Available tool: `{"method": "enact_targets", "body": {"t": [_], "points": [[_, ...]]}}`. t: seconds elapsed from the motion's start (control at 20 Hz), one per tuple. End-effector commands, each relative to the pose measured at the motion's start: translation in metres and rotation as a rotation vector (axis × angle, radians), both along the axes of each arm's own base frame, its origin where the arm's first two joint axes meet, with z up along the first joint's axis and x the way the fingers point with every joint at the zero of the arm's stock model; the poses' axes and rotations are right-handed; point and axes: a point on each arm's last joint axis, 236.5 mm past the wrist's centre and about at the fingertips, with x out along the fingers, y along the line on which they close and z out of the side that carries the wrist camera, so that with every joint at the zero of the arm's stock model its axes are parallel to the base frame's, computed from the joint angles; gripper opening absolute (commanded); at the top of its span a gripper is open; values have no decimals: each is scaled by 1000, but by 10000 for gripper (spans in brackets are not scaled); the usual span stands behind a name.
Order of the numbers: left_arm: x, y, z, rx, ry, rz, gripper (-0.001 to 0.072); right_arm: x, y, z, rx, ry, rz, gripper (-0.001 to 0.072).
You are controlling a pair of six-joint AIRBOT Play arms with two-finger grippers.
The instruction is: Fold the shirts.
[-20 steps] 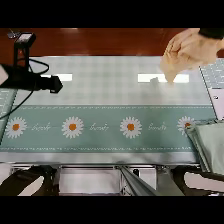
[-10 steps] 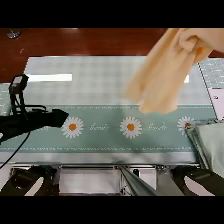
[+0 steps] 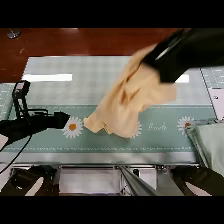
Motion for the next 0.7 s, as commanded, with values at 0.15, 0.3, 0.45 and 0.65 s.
{"method": "enact_targets", "body": {"t": [0.15, 0.3, 0.45, 0.65], "points": [[-4, -5, -12, -25, 35, 1, 701, -20, -63, -262, -325, 476, -285, 22], [-10, -17, -40, -80, 124, 12, 701, -37, -75, -309, -320, 624, -334, 604], [4, -10, -64, -8, 165, -4, 701, -7, -109, -283, -314, 588, -378, 623], [4, 7, -95, 11, 356, 60, 701, 29, -241, -228, -239, 485, -743, 620]]}}
